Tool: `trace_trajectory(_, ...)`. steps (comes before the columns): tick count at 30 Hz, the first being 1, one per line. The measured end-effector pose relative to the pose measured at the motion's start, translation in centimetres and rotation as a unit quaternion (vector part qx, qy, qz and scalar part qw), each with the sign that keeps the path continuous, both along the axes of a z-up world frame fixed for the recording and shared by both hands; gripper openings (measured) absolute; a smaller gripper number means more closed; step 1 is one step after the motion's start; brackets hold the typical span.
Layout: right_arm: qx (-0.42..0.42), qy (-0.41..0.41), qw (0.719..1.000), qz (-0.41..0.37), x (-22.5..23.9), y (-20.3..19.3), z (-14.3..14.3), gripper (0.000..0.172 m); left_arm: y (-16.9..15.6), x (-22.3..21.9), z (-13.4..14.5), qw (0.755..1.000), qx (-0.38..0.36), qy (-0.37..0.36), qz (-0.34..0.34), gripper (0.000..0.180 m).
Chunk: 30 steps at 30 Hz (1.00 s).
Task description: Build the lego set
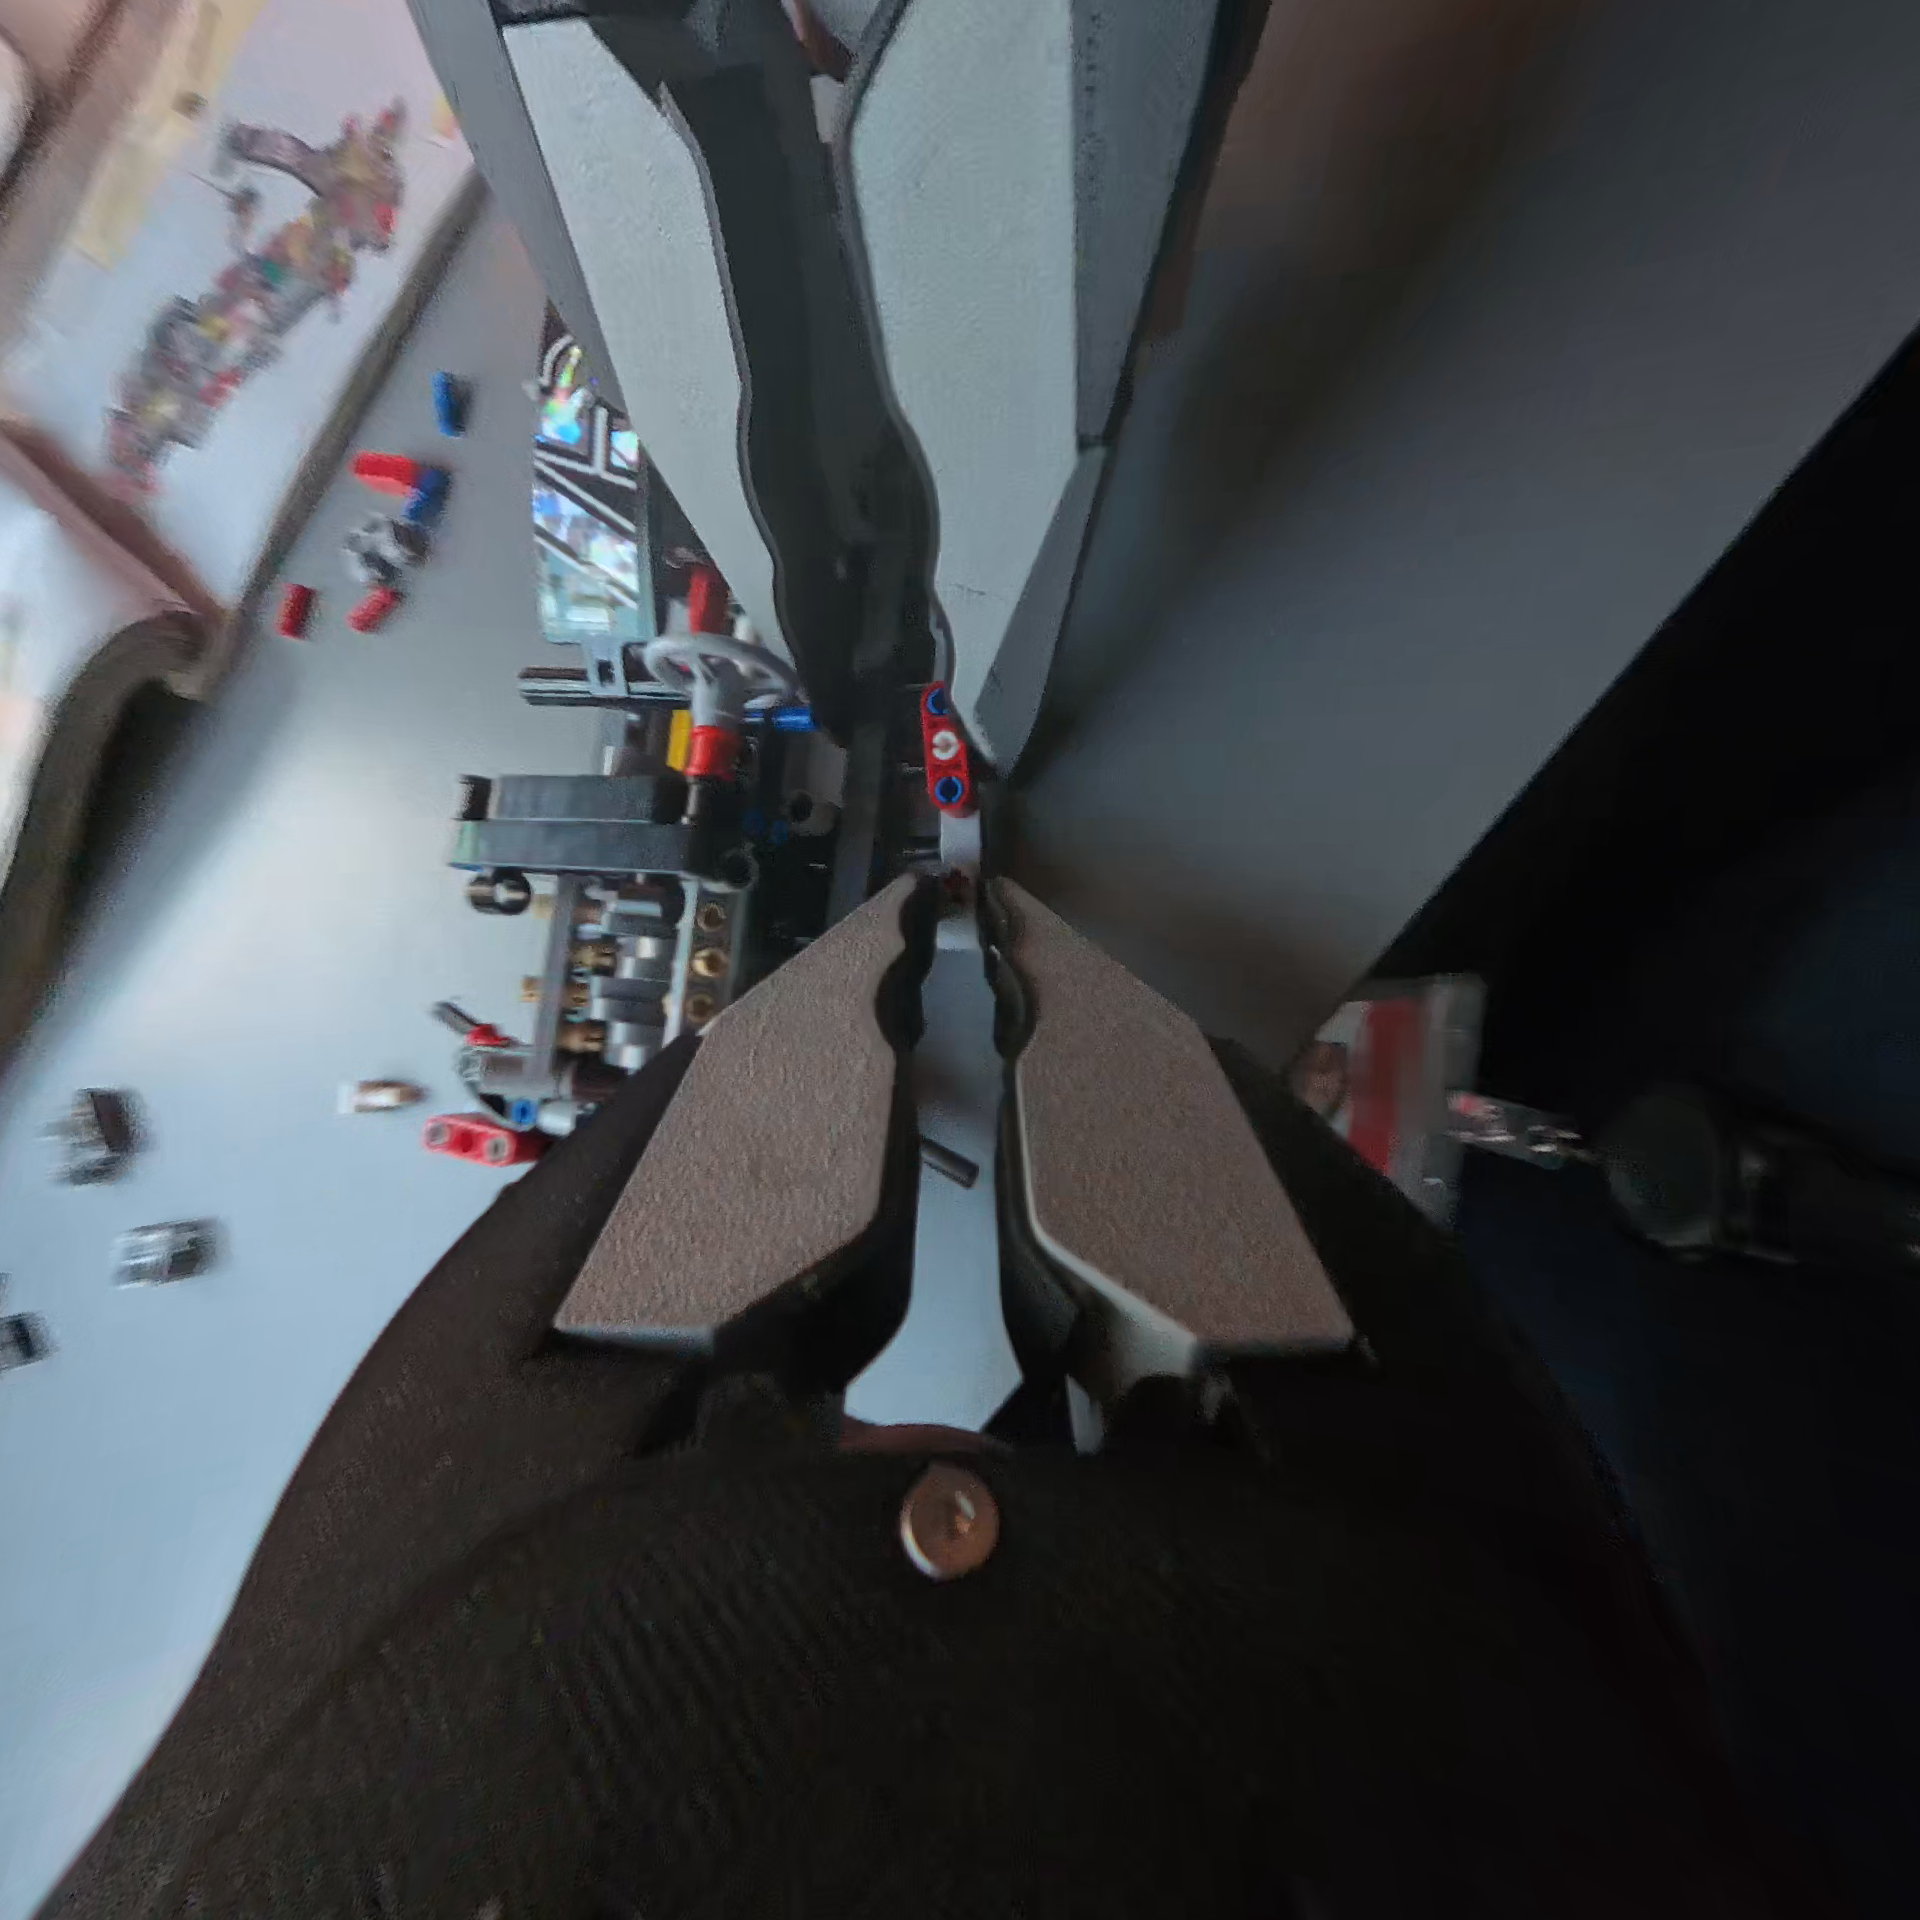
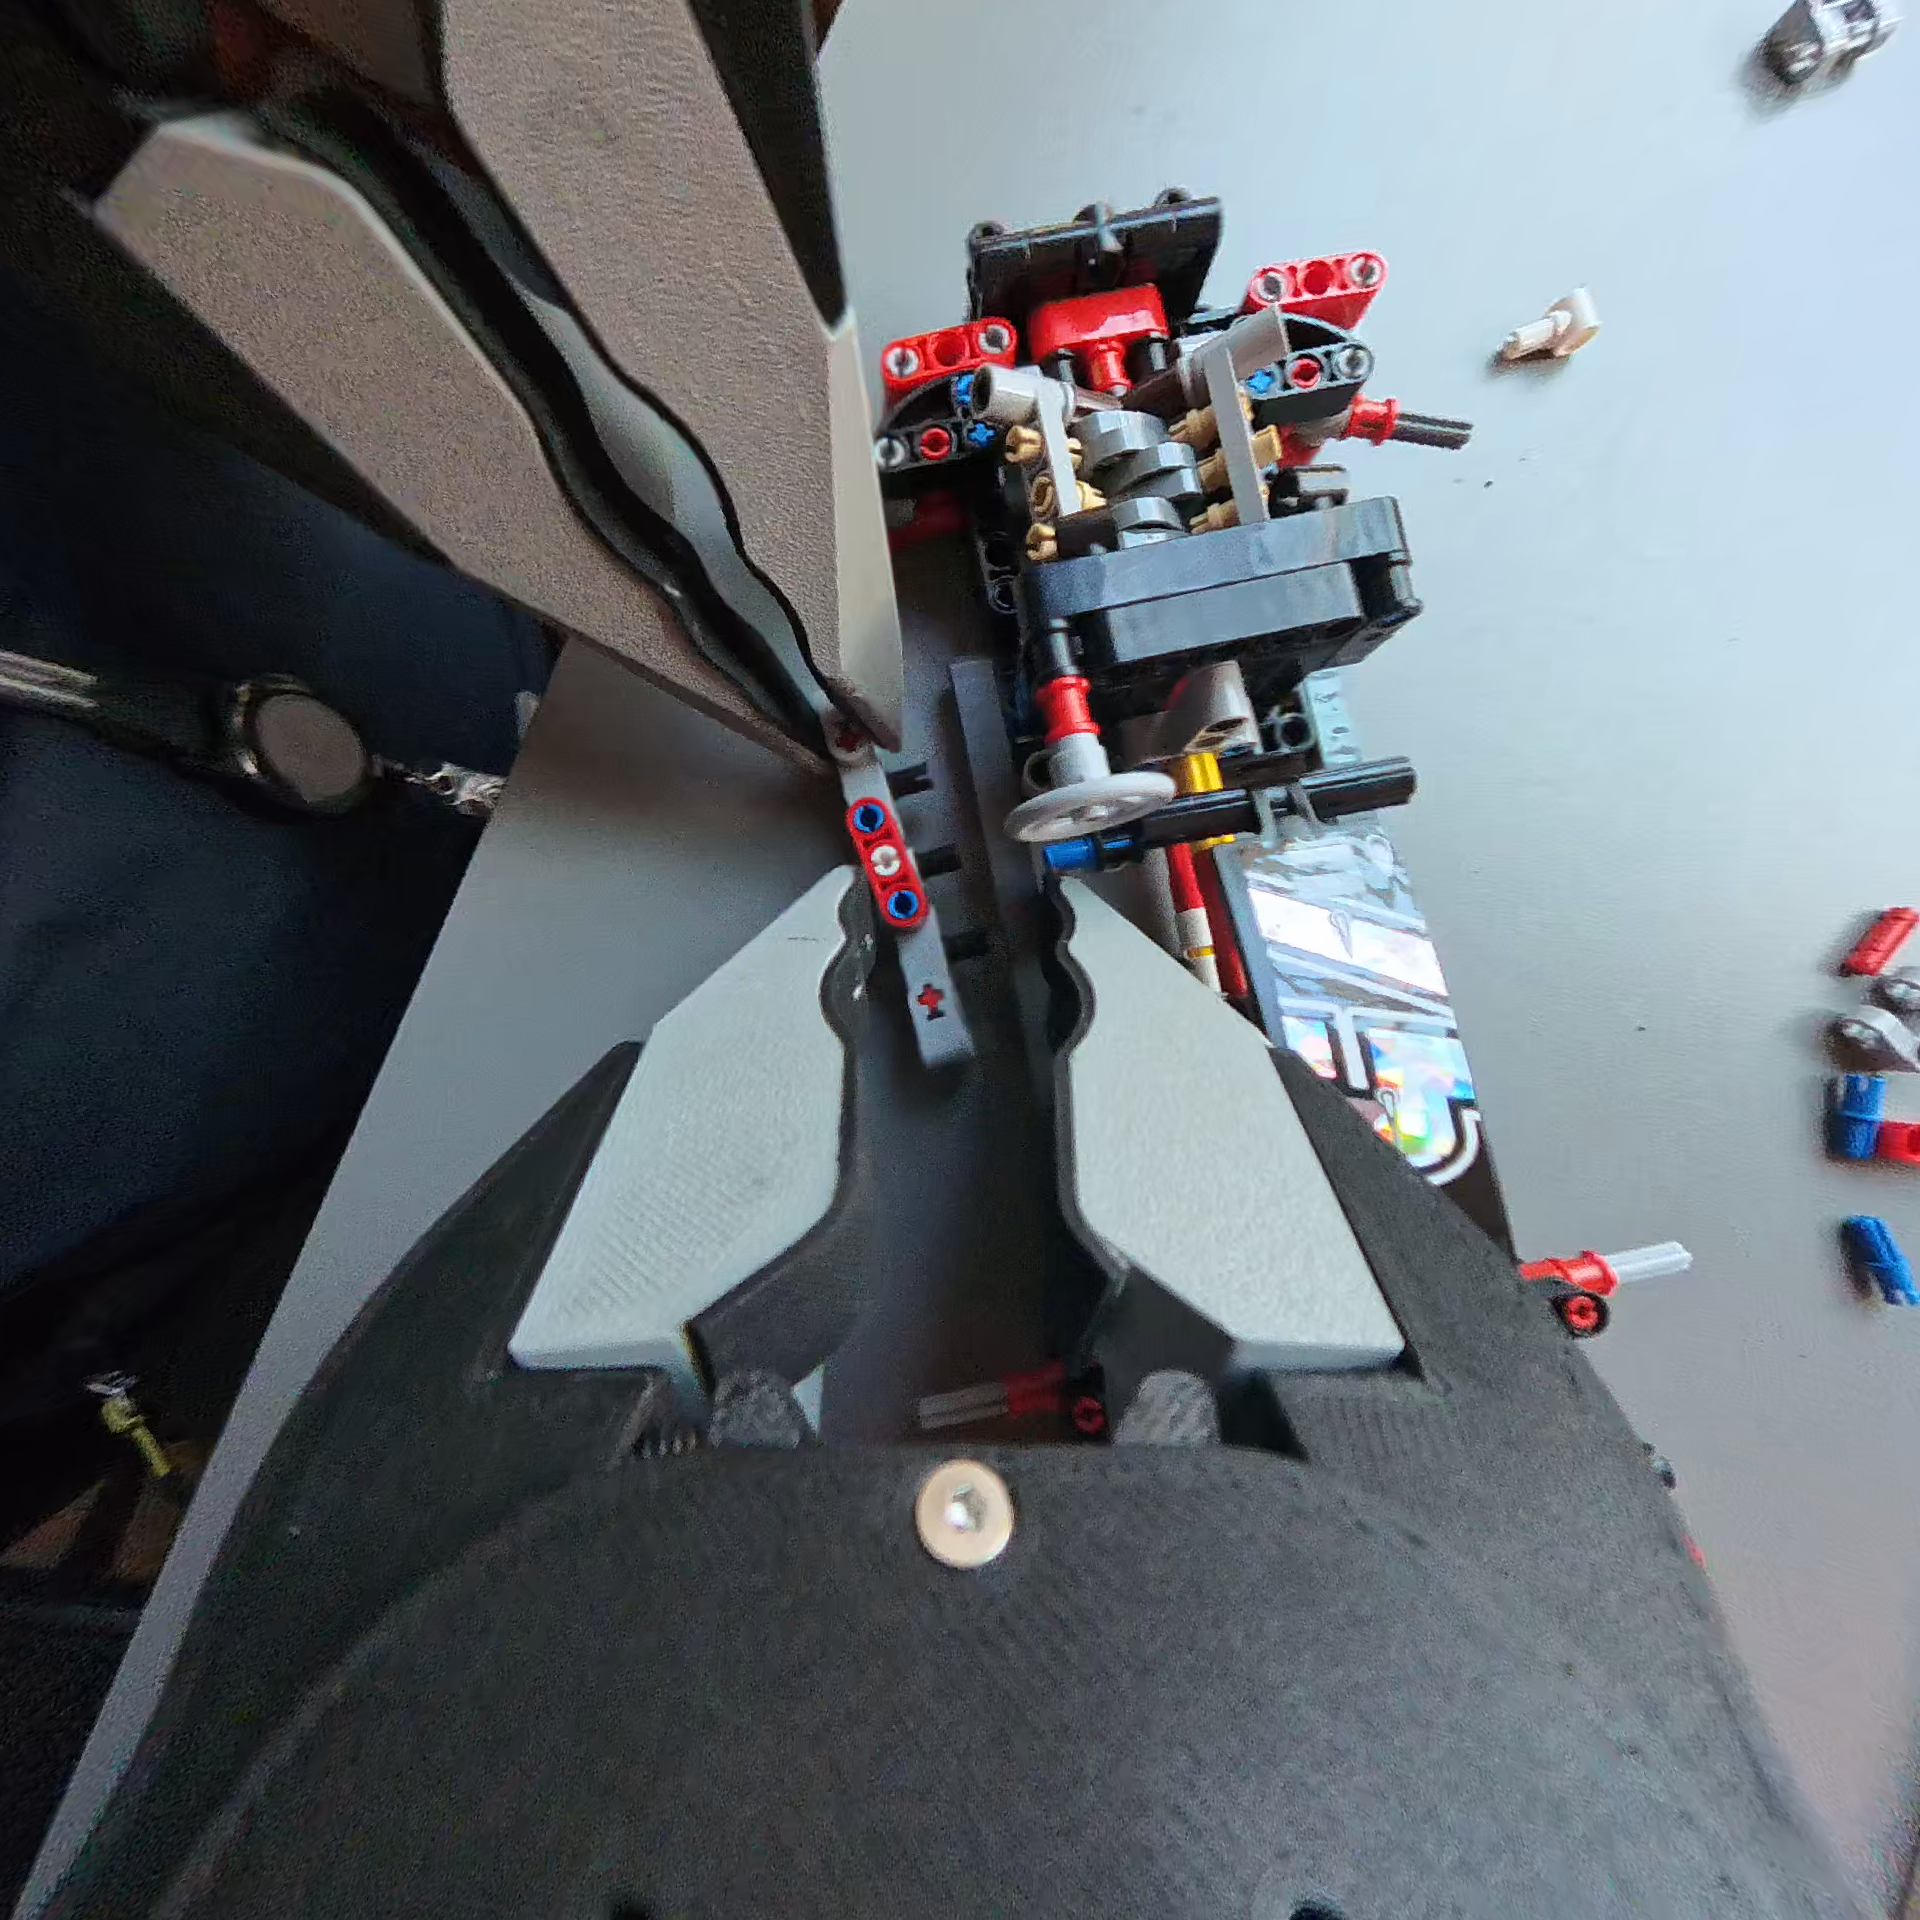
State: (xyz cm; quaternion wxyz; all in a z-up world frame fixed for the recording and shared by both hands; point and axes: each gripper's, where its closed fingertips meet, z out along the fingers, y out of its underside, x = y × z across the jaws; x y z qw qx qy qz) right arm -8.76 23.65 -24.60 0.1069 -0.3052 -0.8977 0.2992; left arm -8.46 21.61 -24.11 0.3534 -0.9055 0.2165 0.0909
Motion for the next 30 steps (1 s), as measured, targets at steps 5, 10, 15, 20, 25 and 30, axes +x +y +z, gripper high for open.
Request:
trace_trajectory(5,0.003,0.007,1.0,-0.006,-0.3,0.1,0.0,0.024,0.1,-0.9,-0.1,1.0,-0.013,-0.026,0.002,0.007)
trace_trajectory(10,-0.015,-0.023,1.0,-0.013,-0.1,-0.3,0.0,0.03,0.5,-0.1,-0.1,0.997,-0.032,-0.063,-0.025,0.006)
trace_trajectory(15,0.001,-0.005,1.0,-0.01,-0.3,-0.1,0.0,0.026,0.2,-0.6,-0.1,0.996,-0.049,-0.07,-0.024,0.006)
trace_trajectory(20,0.009,0.009,1.0,-0.005,-0.3,0.1,-0.1,0.024,0.5,-0.6,-0.1,0.997,-0.046,-0.057,-0.018,0.006)
trace_trajectory(25,0.049,0.011,0.999,0.015,0.6,0.3,-0.2,0.041,0.1,-0.3,-0.1,0.997,-0.049,-0.041,-0.034,0.006)
trace_trajectory(30,0.038,0.02,0.999,0.011,2.0,0.8,0.9,0.044,-2.6,0.6,0.2,0.994,-0.049,-0.076,-0.066,0.006)
